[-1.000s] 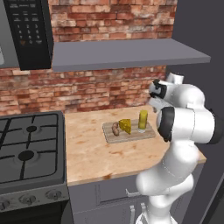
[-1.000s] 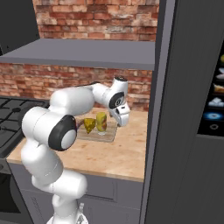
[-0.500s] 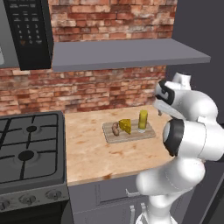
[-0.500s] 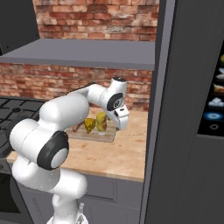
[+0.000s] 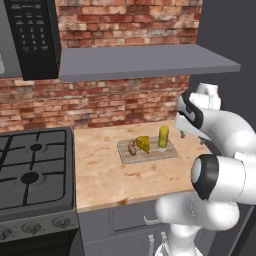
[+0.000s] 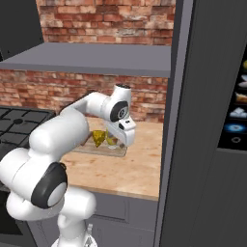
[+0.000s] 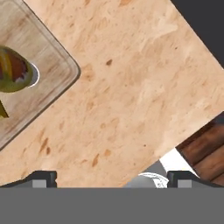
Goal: Retrieve the reheated potato from the microwave, then place the potato, cheese, and condiment on the cutting board.
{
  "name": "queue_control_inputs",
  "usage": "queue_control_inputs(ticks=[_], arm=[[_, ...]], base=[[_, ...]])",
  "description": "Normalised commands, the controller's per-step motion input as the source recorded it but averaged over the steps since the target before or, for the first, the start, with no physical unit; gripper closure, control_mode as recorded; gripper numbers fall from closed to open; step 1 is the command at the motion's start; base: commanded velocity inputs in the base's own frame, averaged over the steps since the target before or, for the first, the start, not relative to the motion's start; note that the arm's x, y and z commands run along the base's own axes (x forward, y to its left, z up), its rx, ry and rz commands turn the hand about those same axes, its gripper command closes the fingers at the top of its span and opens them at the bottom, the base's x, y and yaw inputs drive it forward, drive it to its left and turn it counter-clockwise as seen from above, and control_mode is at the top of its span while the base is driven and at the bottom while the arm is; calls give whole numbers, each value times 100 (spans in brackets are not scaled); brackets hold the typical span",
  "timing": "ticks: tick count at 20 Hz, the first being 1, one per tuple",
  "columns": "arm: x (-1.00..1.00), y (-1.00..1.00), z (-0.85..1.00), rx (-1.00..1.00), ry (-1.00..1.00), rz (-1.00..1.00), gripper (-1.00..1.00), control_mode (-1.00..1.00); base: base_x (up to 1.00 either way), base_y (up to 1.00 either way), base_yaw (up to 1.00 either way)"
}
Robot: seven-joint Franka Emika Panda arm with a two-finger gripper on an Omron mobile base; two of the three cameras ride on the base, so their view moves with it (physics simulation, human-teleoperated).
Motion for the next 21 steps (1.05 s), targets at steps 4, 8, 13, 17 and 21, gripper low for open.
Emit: queue_control_inputs(ticks=[4, 8, 13, 17, 21], arm=[[-45, 39, 6, -3, 0, 23, -100, -100], [-46, 38, 9, -7, 0, 25, -100, -100], [-49, 32, 10, -5, 0, 17, -100, -100], [-46, 33, 5, 0, -1, 0, -100, -100], [-37, 30, 12, 0, -5, 0, -100, -100]], base=[[0, 0, 0], [0, 0, 0], [0, 0, 0], [0, 0, 0], [0, 0, 0]])
